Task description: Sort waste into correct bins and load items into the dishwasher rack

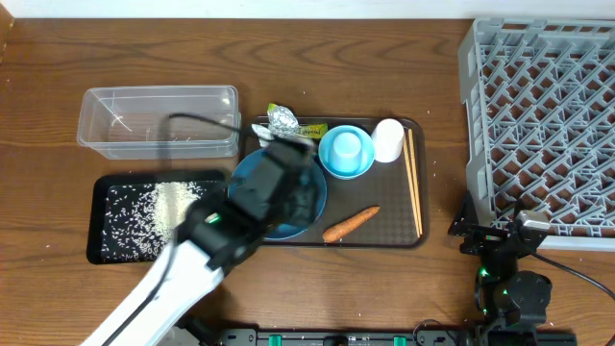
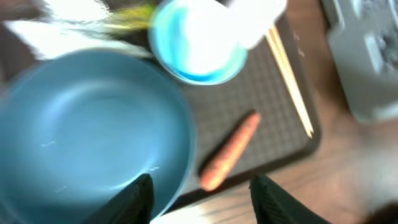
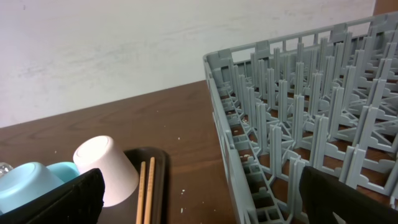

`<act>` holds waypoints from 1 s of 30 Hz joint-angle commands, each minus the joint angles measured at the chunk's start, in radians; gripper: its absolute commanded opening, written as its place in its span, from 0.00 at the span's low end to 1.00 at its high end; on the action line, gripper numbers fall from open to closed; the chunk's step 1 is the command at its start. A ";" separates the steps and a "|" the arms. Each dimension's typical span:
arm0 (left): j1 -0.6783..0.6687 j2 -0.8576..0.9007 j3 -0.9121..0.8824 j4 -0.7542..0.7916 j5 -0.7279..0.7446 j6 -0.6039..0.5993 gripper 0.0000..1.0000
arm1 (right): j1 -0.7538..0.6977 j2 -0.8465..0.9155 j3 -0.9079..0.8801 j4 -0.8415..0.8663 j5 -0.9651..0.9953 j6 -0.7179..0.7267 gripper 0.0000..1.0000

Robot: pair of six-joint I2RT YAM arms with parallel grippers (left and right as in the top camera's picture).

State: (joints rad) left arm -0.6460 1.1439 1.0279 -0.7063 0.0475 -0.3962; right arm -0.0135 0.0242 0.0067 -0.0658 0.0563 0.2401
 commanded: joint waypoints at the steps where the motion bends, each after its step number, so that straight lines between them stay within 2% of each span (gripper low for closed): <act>1: 0.053 -0.084 0.018 -0.077 -0.173 -0.118 0.54 | 0.016 -0.004 -0.001 -0.005 0.003 -0.013 0.99; 5: 0.155 -0.149 0.018 -0.212 -0.290 -0.152 0.54 | 0.016 -0.004 -0.001 -0.005 0.003 -0.013 0.99; 12: 0.303 -0.114 0.016 -0.333 -0.291 -0.152 0.60 | 0.016 -0.004 -0.001 -0.005 0.003 -0.013 0.99; 17: 0.315 -0.026 0.012 -0.325 -0.227 -0.151 0.62 | 0.016 -0.004 -0.001 -0.005 0.003 -0.013 0.99; 20: 0.315 0.042 0.012 -0.329 -0.193 -0.151 0.69 | 0.016 -0.004 -0.001 -0.005 0.003 -0.013 0.99; 30: 0.315 0.108 0.012 -0.360 -0.185 -0.151 0.69 | 0.016 -0.004 -0.001 -0.005 0.003 -0.013 0.99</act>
State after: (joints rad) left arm -0.3355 1.2549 1.0294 -1.0512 -0.1448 -0.5461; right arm -0.0135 0.0242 0.0067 -0.0658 0.0563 0.2401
